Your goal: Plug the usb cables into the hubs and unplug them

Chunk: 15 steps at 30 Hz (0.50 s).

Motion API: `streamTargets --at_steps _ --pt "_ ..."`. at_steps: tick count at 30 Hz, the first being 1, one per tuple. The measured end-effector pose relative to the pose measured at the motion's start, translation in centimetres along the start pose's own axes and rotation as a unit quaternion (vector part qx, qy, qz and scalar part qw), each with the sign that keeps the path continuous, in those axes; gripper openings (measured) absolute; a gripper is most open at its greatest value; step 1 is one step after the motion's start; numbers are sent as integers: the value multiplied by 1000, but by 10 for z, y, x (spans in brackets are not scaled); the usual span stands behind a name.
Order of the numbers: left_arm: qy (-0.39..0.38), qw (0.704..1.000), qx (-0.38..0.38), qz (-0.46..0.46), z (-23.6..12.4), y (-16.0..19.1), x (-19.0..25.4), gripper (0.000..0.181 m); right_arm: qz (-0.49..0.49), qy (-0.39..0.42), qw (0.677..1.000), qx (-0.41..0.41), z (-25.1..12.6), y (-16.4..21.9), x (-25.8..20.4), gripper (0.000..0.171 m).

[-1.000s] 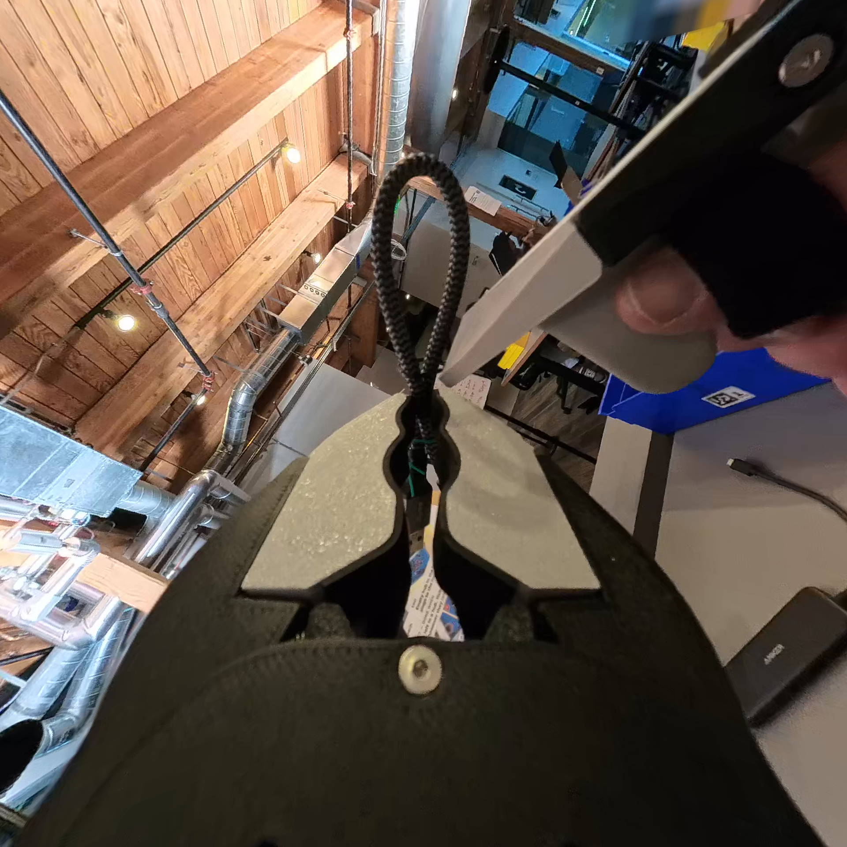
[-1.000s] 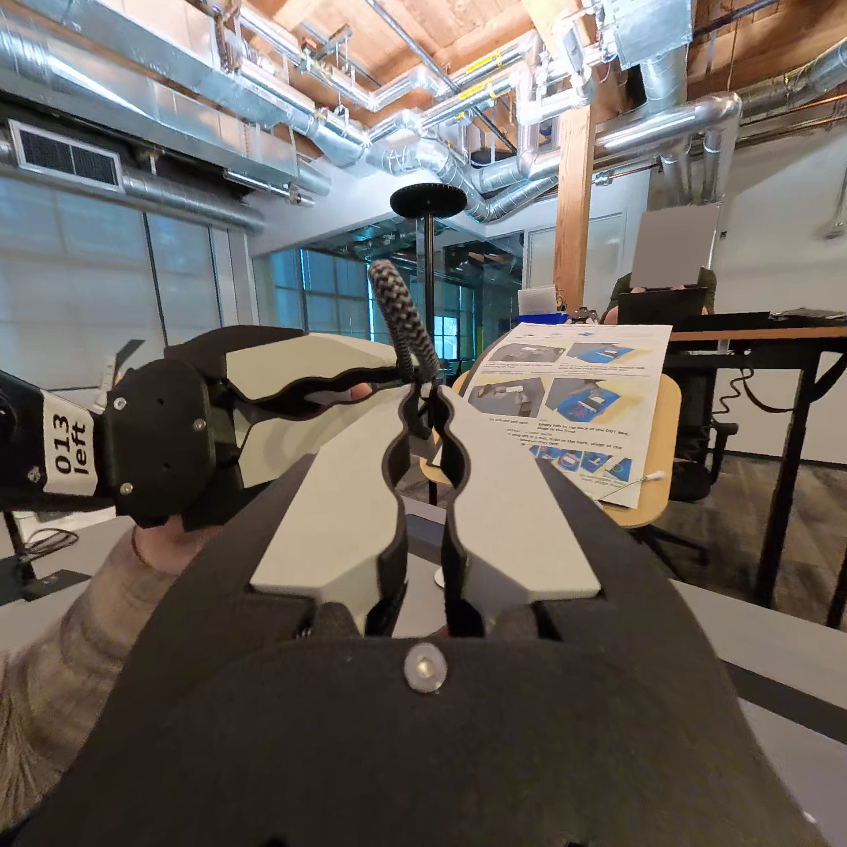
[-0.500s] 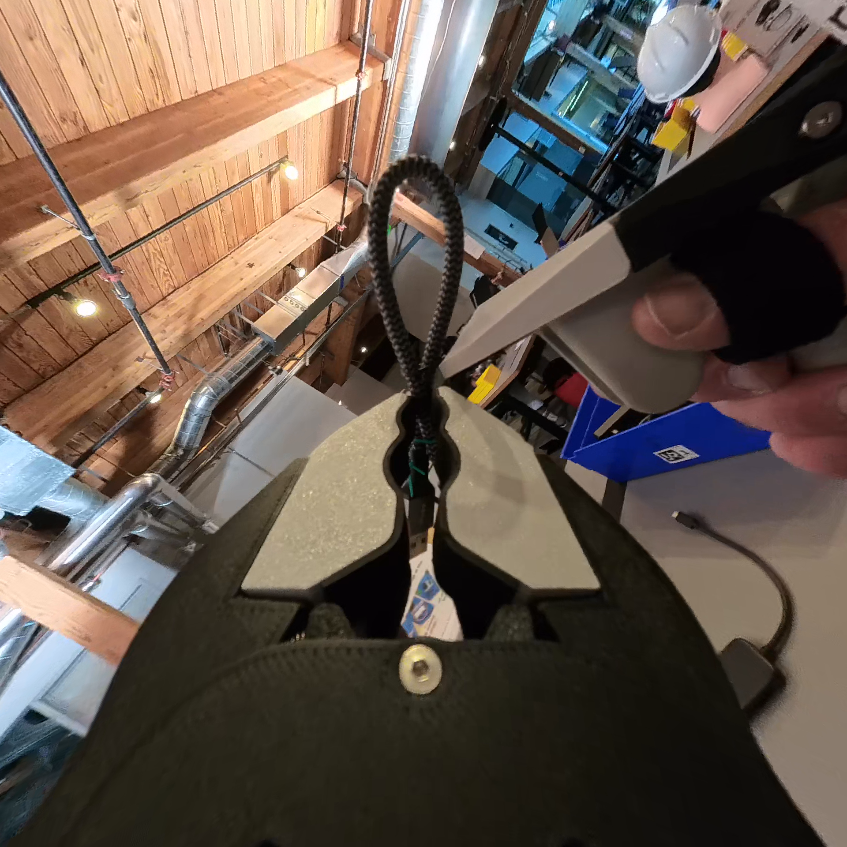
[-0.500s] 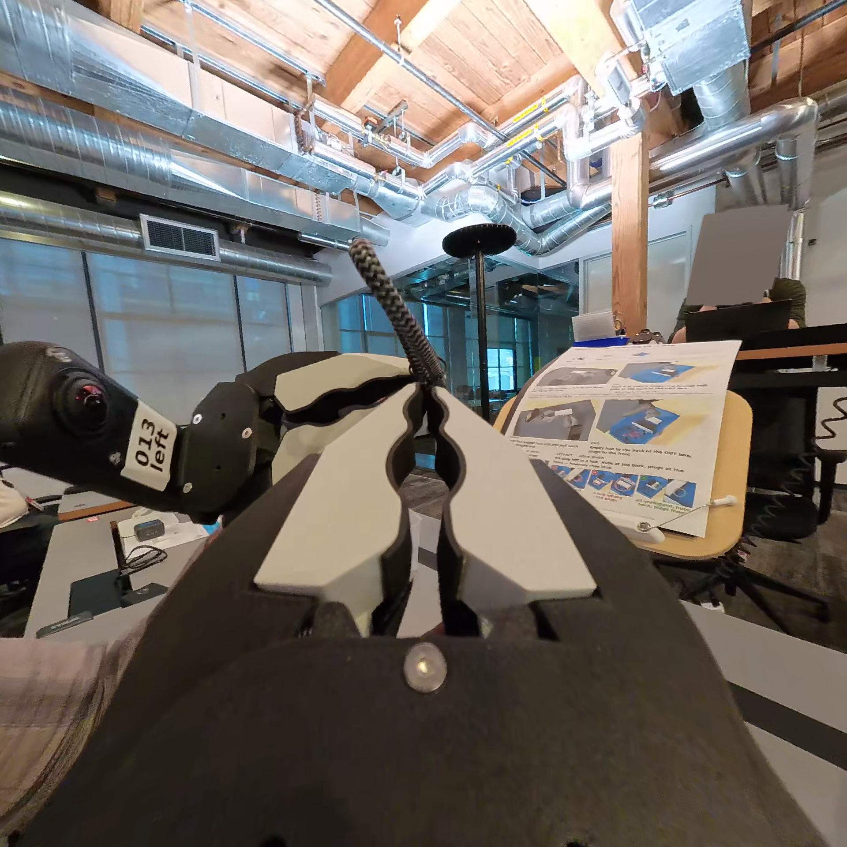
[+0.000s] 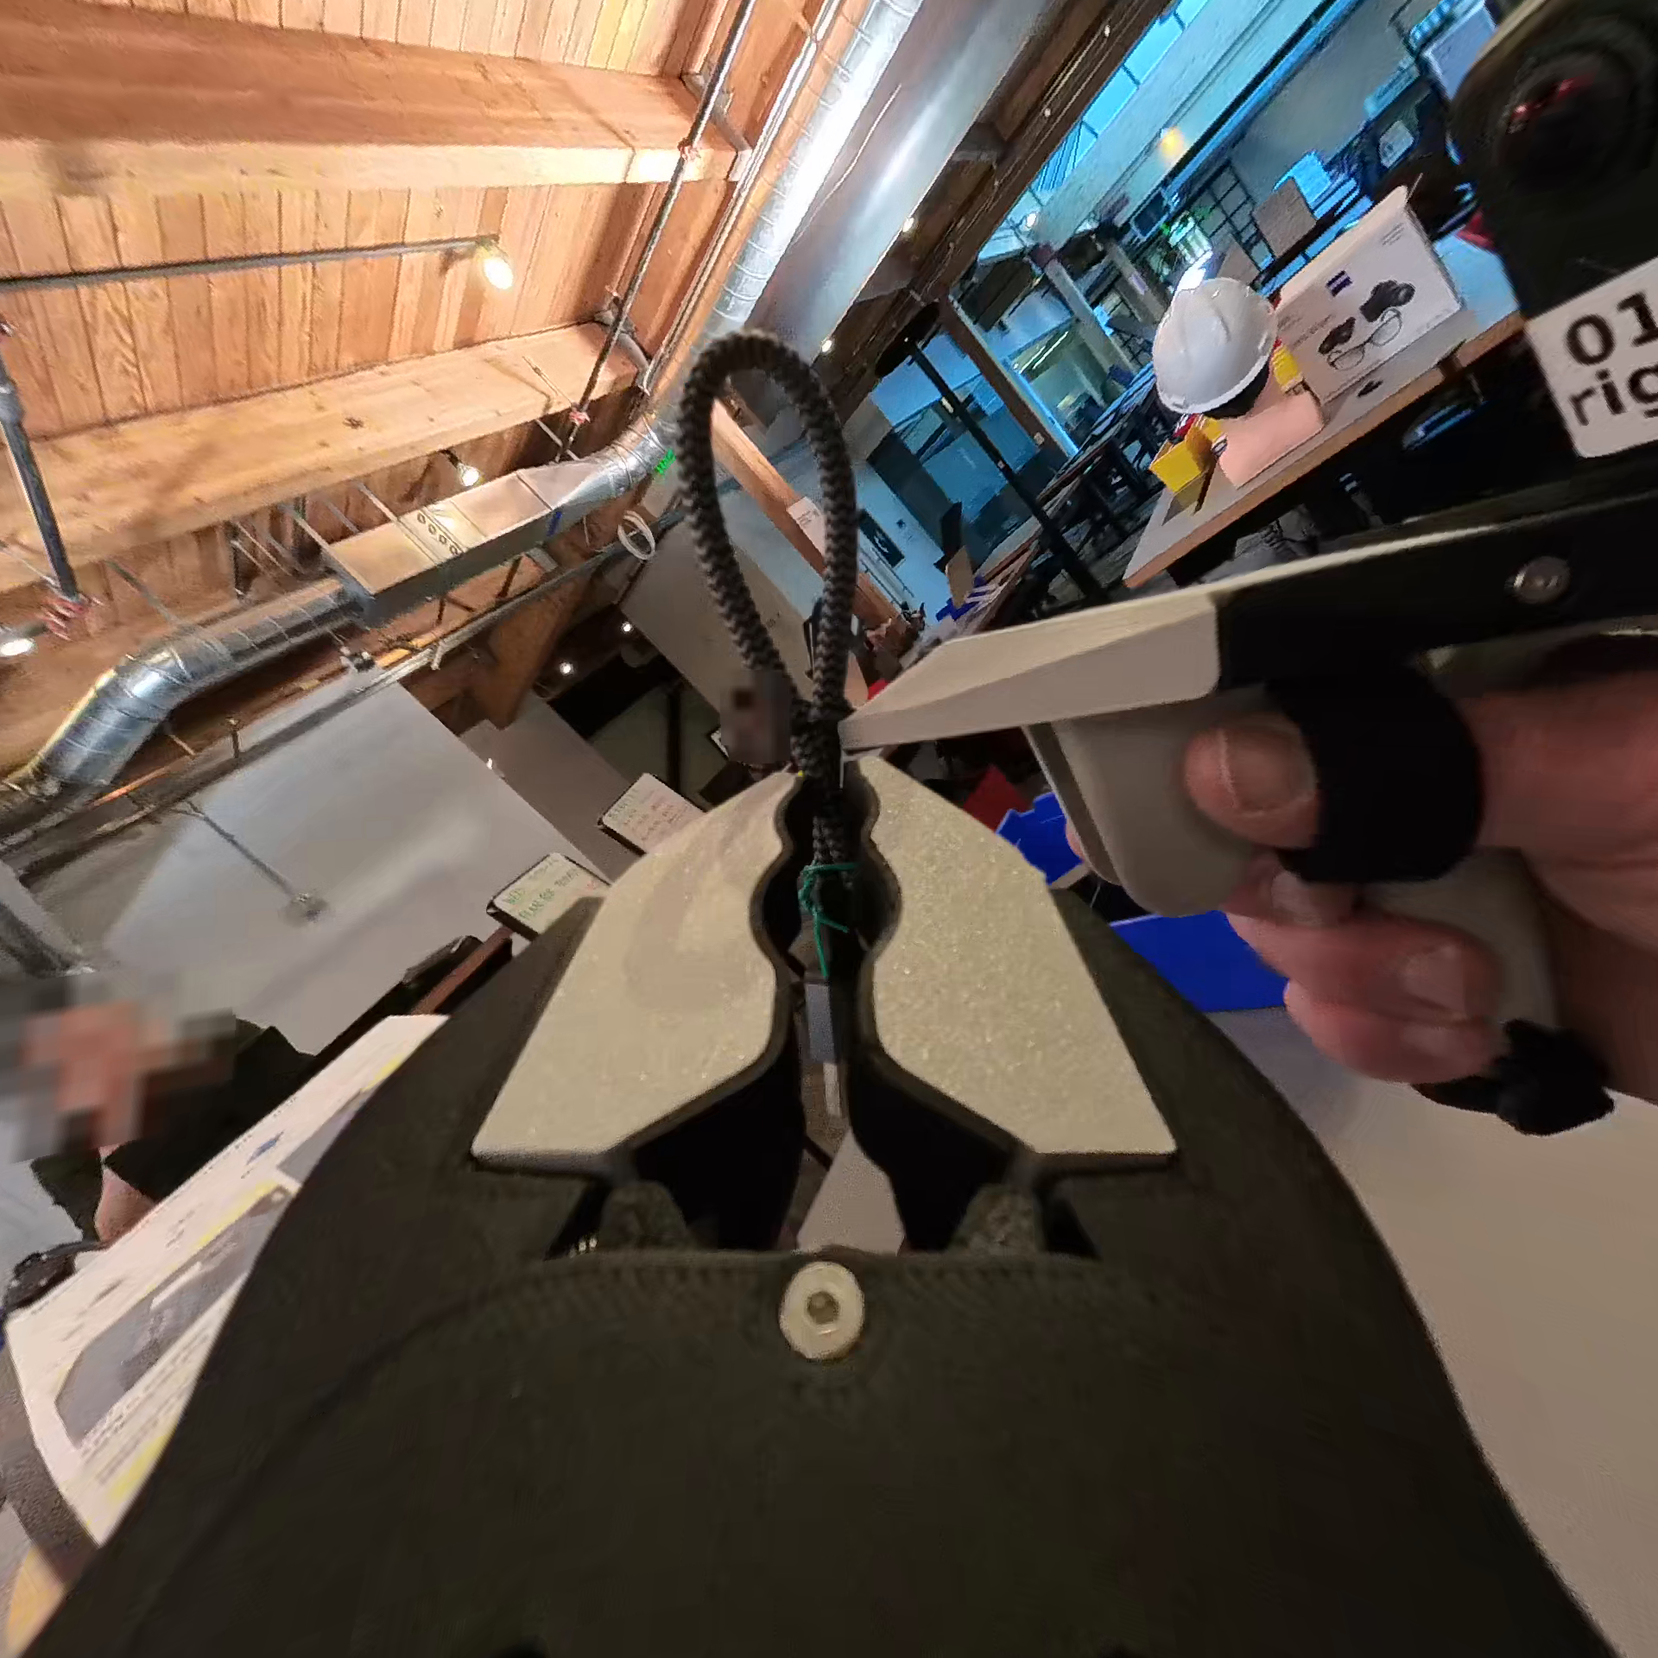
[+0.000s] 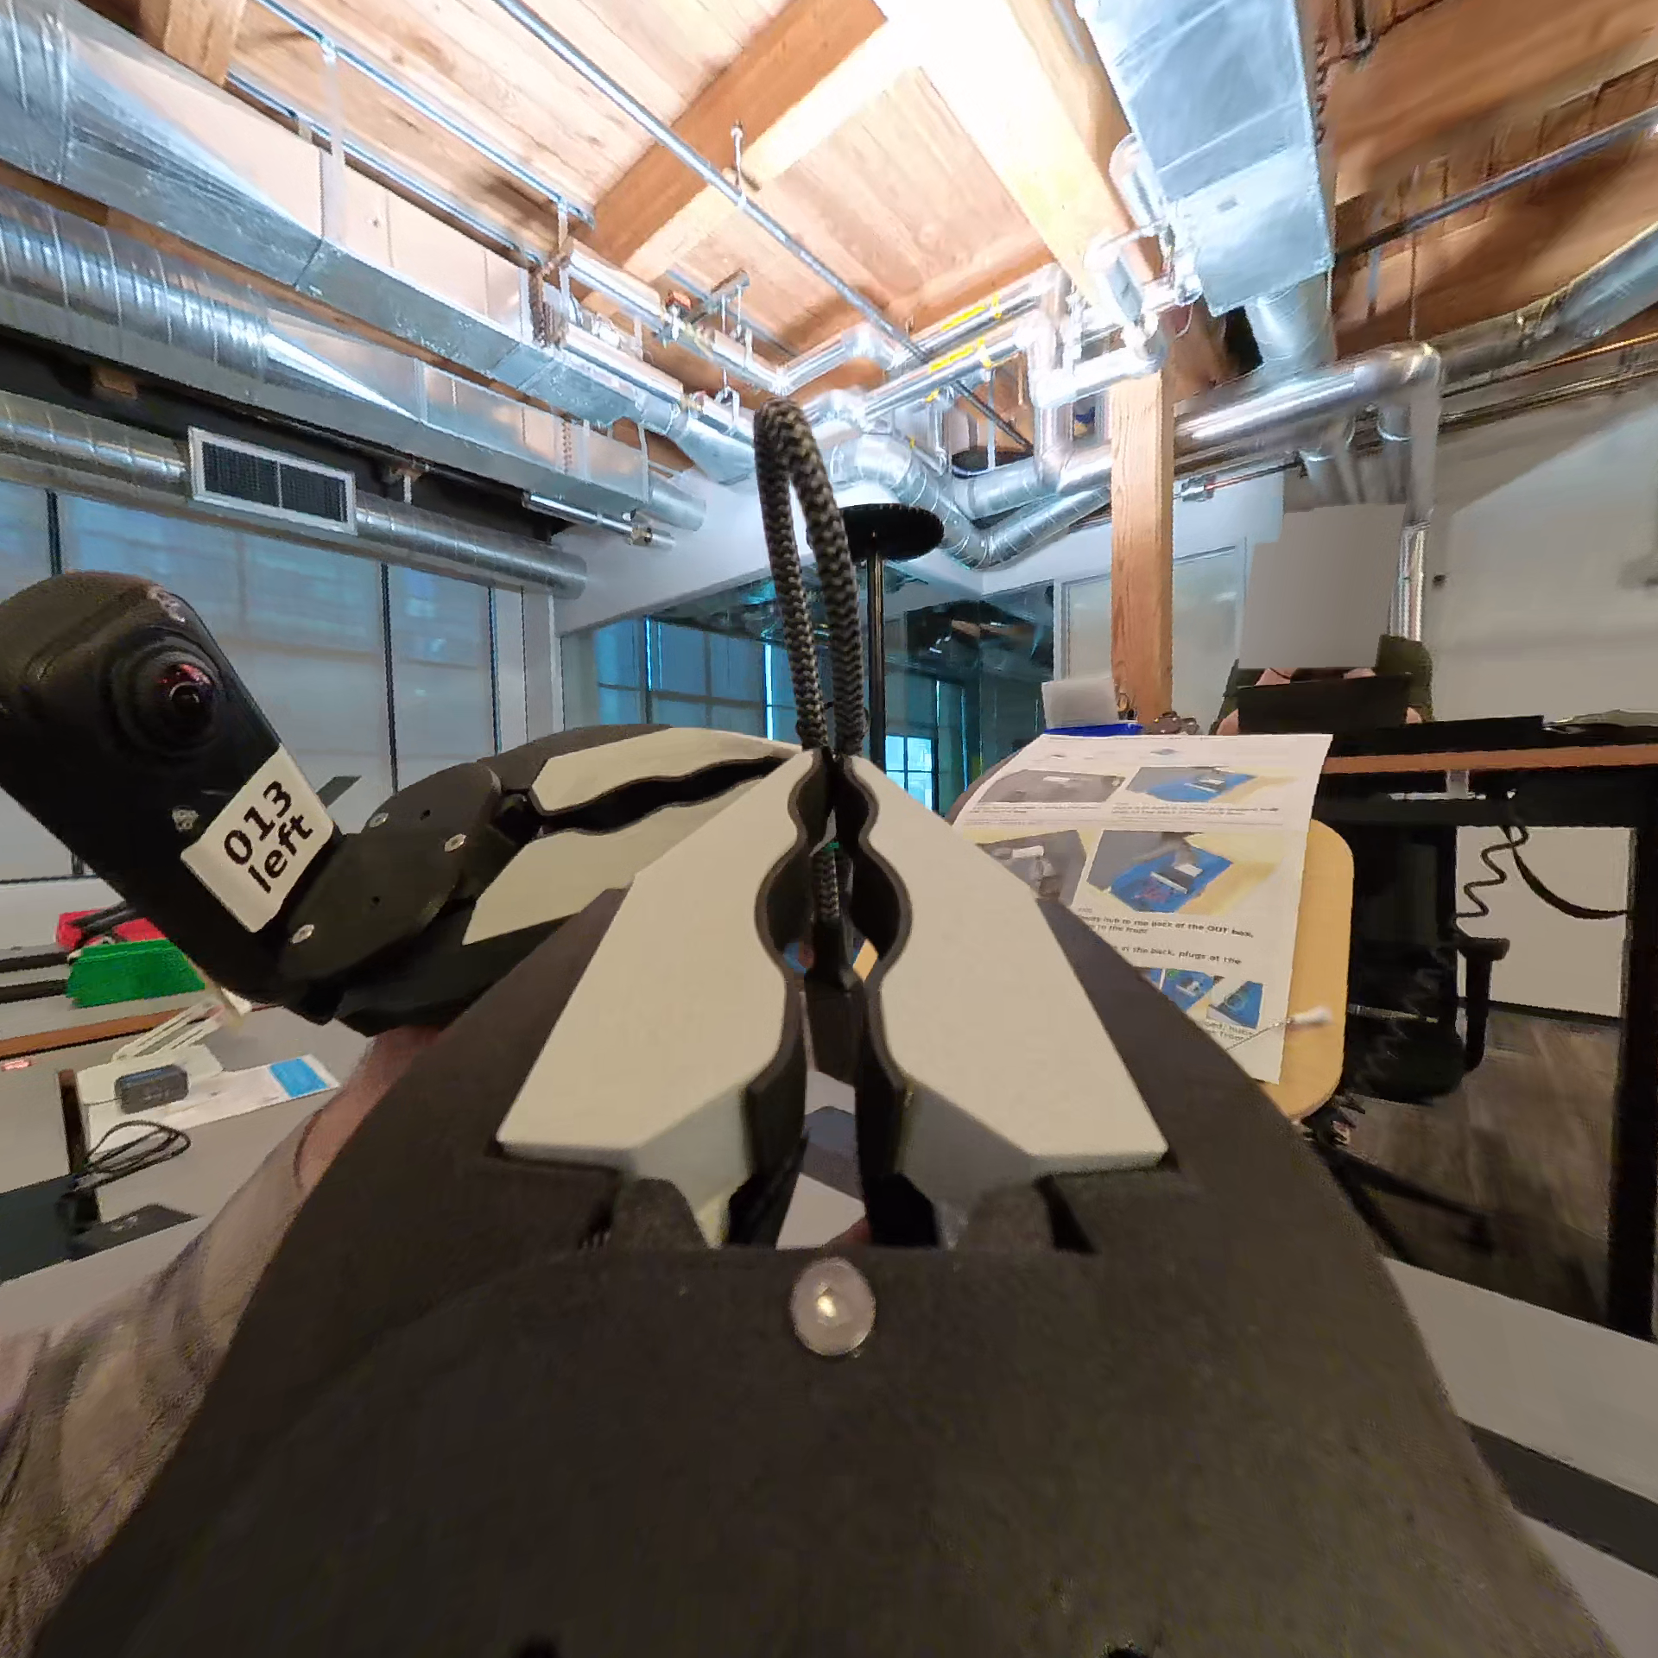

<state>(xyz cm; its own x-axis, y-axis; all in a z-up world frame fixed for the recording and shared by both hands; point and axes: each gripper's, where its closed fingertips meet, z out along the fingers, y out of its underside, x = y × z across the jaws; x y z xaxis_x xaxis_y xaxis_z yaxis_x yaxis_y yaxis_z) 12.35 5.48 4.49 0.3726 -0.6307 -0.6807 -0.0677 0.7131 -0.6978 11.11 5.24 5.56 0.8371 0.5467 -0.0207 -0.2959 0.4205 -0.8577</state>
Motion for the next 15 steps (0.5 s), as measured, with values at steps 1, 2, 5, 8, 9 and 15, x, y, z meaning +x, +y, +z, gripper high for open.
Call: streamTargets --at_steps 1,2,5,8,9,15 --pt "2 1000 -3 -4 1 2 0 7 -2 5 1000 1 0 1 1 0" --pt "7 1000 2 -15 1 2 0 6 -10 8 1000 4 1 1 1 0" --pt "28 997 16 -70 0 -2 1 6 -27 2 999 18 1 -2 -1 0" --pt "11 999 5 -52 1 1 -2 7 -34 10 999 16 3 -4 -1 0" --pt "9 998 8 -54 1 1 -2 7 -33 6 999 18 3 -5 -3 0" --pt "3 999 15 -43 0 -2 -1 7 -29 -1 999 23 3 -12 -5 0"
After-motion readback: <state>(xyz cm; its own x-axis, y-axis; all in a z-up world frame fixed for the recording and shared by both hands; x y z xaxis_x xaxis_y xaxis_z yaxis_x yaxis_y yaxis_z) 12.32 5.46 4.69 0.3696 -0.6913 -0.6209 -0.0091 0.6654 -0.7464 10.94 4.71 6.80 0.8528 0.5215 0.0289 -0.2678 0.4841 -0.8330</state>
